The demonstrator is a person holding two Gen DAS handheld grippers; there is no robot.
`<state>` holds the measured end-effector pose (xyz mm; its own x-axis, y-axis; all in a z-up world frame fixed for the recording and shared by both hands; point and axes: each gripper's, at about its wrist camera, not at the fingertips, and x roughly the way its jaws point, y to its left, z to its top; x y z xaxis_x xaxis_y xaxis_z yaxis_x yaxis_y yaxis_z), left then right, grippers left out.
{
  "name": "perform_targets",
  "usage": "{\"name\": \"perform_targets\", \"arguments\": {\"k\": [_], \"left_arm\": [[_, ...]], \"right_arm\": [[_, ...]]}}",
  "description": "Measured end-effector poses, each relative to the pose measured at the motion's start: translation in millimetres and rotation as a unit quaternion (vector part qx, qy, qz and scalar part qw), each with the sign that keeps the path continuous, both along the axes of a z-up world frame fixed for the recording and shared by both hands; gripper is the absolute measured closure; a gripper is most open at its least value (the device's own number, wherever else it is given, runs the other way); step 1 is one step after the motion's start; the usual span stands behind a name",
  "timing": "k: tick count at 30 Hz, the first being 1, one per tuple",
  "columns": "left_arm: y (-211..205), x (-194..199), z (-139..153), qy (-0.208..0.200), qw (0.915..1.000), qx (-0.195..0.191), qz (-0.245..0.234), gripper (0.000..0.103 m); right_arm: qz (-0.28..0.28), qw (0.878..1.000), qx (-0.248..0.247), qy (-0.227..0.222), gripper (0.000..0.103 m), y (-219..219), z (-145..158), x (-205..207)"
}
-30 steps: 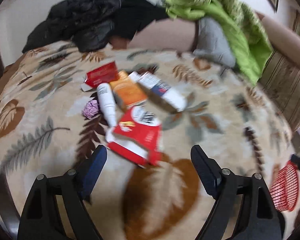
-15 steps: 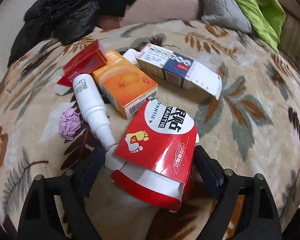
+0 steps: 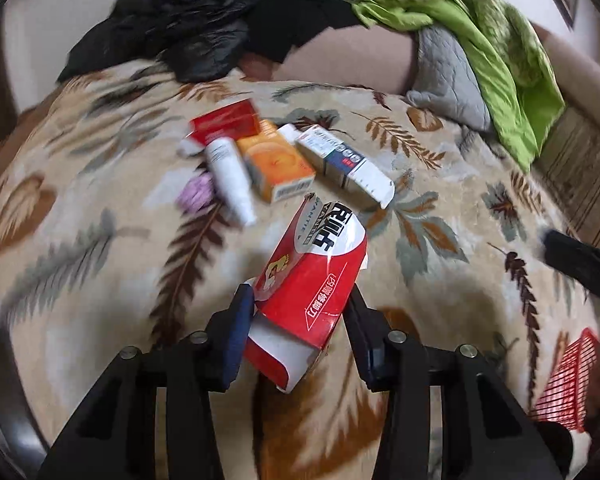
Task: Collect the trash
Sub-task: 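Grasp the red box with the left gripper while the right grasps the white-and-blue box, then lift the red box with the left gripper while the right lifts the white box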
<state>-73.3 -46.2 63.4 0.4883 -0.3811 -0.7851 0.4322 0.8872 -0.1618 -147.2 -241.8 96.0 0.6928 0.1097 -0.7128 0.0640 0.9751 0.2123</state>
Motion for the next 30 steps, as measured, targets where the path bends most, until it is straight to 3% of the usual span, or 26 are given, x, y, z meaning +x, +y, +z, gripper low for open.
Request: {"name": "perform_targets", "arguments": {"k": [5,9,13,14,15,16,17,18,24,30], "left_arm": [[24.1,6.6,-12.5,0.003,0.9996,-0.006,0.027,0.059],[31.4,14.8,-20.1,-0.003,0.9996,-0.014,0.024,0.059],[28.7,30.3,-32.1,0.018,0.9993,-0.010,0.030,0.059],[28.0,33.9,-33.7,0.020,0.9992,-0.012,0.032,0.059],[27.3,37.6,-35.1,0.022,0.9991,-0.011,0.035,0.059],[27.5,40.9,-36.8,0.023,0.9989,-0.011,0.039,0.062],[27.7,43.1,-38.1,0.024,0.9988,-0.011,0.041,0.066],[28.5,45.2,-39.9,0.028,0.9987,-0.010,0.041,0.080],[34.9,43.2,-34.5,0.020,0.9984,-0.031,0.042,0.085],[35.5,20.5,-14.5,-0.027,0.9983,-0.041,0.033,0.086]], "right_arm": [[0.054,0.997,-0.054,0.018,0.033,28.1,-18.4,79.7],[0.077,0.992,-0.094,0.041,0.033,38.8,-37.5,132.2],[0.083,0.984,-0.144,0.065,0.033,48.1,-58.7,169.9],[0.082,0.982,-0.156,0.070,0.037,49.8,-65.4,177.7],[0.081,0.981,-0.158,0.073,0.052,49.6,-69.1,180.0],[0.078,0.982,-0.154,0.080,0.060,48.4,-73.3,182.1],[0.068,0.984,-0.148,0.078,0.060,47.4,-75.0,180.6],[0.065,0.985,-0.143,0.071,0.061,46.7,-73.7,177.5],[0.001,0.995,-0.093,0.033,0.061,45.6,-52.9,125.2],[-0.025,0.998,-0.049,-0.014,0.061,55.6,-32.3,42.0]]}}
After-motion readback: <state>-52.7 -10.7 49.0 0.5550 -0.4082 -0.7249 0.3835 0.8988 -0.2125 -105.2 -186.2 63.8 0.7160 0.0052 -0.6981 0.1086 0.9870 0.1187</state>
